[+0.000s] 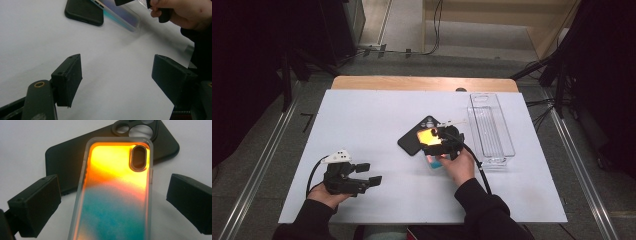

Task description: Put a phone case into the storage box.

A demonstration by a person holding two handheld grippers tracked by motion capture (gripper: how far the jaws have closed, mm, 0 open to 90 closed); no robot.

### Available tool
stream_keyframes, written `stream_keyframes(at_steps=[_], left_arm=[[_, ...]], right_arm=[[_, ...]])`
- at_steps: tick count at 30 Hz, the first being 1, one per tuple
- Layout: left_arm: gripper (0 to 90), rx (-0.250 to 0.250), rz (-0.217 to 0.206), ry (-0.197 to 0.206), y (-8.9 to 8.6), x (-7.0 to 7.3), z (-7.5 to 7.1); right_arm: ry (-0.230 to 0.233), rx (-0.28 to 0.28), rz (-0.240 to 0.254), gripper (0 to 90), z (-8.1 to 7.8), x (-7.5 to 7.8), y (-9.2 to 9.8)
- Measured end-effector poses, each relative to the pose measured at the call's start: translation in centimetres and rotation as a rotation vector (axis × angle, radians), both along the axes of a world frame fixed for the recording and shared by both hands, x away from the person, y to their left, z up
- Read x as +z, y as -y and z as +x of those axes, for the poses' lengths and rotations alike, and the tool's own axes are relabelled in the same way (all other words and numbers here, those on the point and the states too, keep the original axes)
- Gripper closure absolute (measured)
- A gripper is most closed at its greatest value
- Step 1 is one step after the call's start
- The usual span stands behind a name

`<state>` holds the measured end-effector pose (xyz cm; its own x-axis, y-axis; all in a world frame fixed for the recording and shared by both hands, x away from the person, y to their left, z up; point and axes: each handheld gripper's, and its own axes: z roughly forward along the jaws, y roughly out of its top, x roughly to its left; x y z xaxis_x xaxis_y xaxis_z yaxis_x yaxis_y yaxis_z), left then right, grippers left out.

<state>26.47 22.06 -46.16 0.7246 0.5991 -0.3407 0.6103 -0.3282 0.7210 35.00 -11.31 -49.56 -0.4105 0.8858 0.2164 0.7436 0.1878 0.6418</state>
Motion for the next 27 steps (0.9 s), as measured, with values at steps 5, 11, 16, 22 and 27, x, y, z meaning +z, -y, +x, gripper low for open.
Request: stream_keyframes(at_steps=[5,11,16,22,27], left_arm=[[24.8,0.000,-0.001,0.000,0.0,0.0,0.0],[24.8,0.002,0.000,0.000,0.0,0.0,0.0],[24.8,0.002,0.001,0.002,0.0,0.0,0.0],[24.8,0.002,-0.002,0.003,0.1,0.0,0.0],[24.8,0.001,0.000,0.002,0.1,0.0,0.0]], right_arm=[[-0.021,0.008,-0.023,0.0,-0.1,-0.9,-0.5],[-0.012,0.015,-0.057,0.0,-0.3,-1.6,-0.9],[0.022,0.021,-0.116,9.9,-0.6,-1.6,-1.1],[0.018,0.035,-0.111,12.7,-0.5,-1.5,-0.8],[-0.013,0.053,-0.078,13.9,-0.3,-1.1,-0.3]])
